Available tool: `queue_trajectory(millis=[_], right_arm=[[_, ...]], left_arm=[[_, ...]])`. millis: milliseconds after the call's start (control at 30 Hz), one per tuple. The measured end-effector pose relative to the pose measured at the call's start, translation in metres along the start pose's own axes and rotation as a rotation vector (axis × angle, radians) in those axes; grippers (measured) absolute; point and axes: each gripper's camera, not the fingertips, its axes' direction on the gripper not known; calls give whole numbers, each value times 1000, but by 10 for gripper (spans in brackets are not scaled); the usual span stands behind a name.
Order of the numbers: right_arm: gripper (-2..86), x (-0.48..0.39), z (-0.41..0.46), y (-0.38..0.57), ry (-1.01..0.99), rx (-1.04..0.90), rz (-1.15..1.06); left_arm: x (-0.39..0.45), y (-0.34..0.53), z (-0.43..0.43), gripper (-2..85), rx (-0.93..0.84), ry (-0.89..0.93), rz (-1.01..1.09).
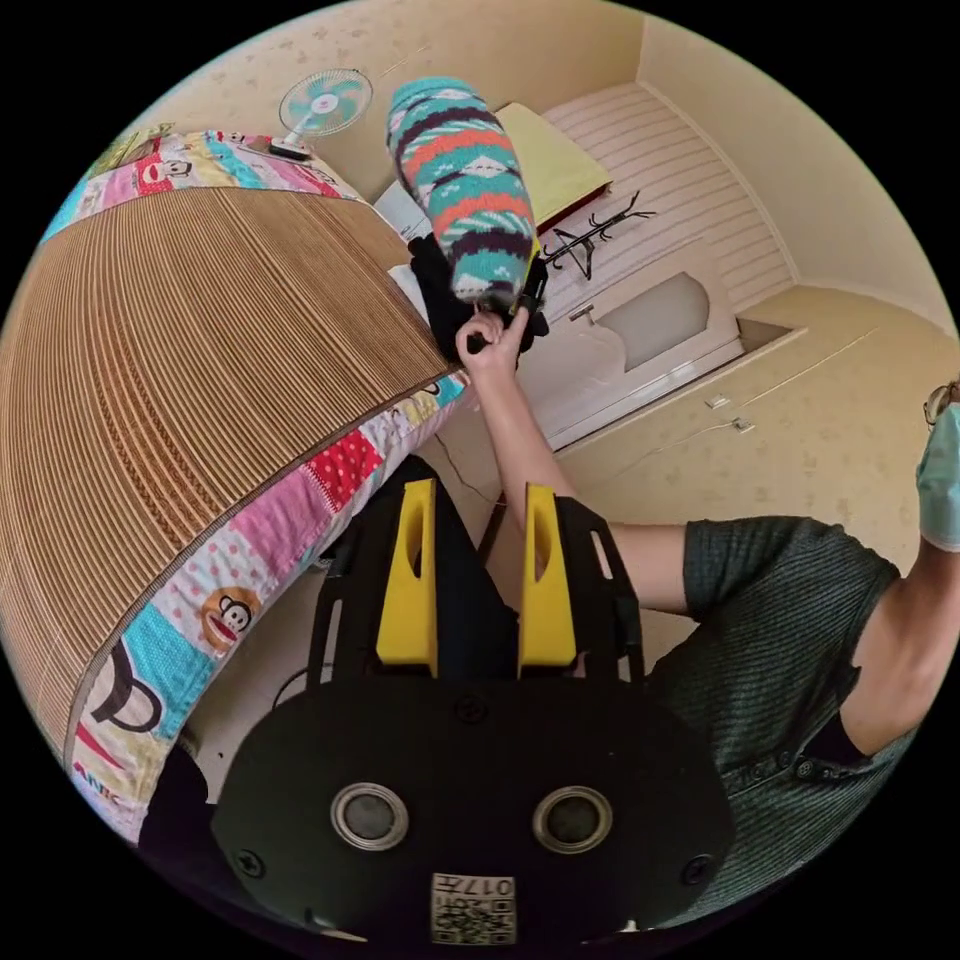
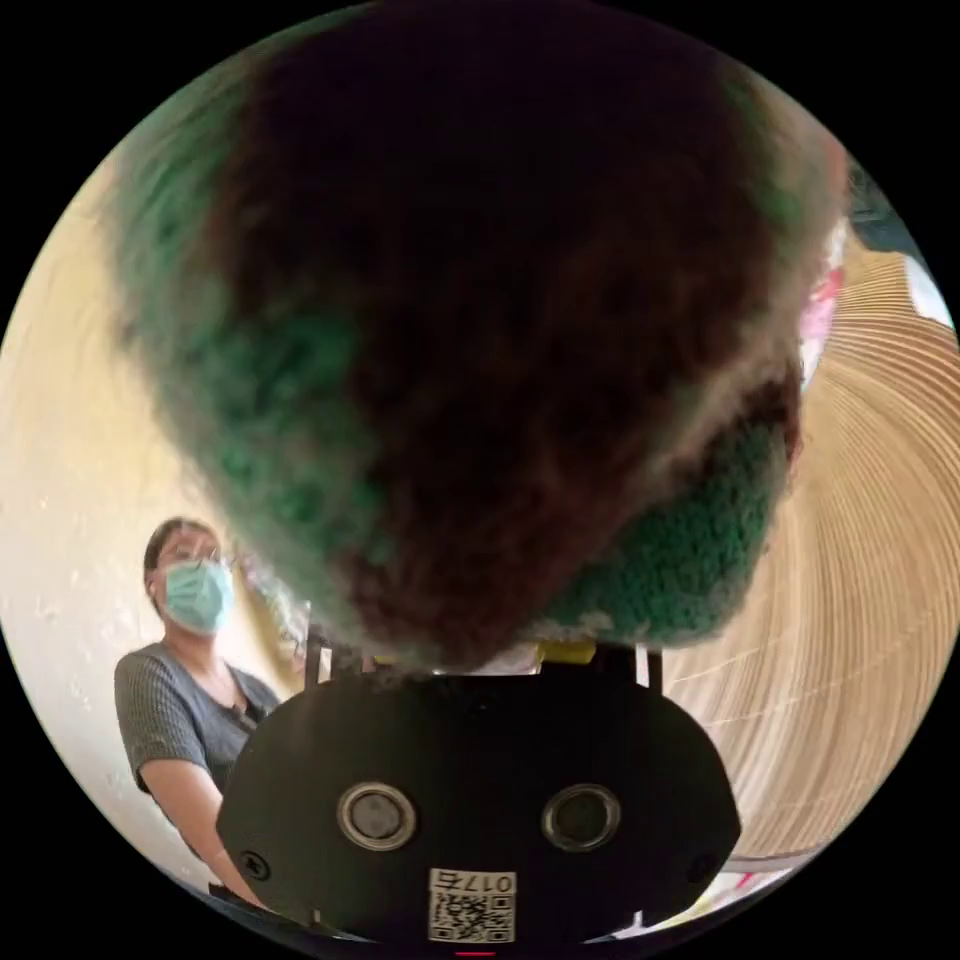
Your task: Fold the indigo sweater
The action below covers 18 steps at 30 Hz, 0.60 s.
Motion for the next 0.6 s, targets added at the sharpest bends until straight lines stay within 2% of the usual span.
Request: queue_trajectory(millis=[33, 100, 167, 200, 300, 467, 533, 600], right_arm=[[184, 16, -13, -7, 36, 28, 41], [180, 93, -75, -11, 163, 148, 391], [177, 128, -115, 9, 331, 222, 649], [175, 140, -124, 16, 358, 196, 707], [173, 131, -107, 6, 426, 111, 622], [171, 143, -99, -7, 392, 122, 669], [172, 151, -92, -19, 419, 77, 673], [174, 167, -79, -36, 438, -47, 728]], left_arm=[[-12, 10, 6, 130, -29, 5, -54], [-29, 28, 11, 132, -53, 30, -142], [-43, 46, 13, 134, -65, 67, -214], [-49, 56, 12, 134, -68, 75, -255], [-60, 69, 4, 134, -67, 78, -342], [-60, 58, -19, 134, -32, 59, -385], [-54, 43, -29, 134, -19, 39, -374], [-47, 31, -35, 134, -5, 34, -357]])
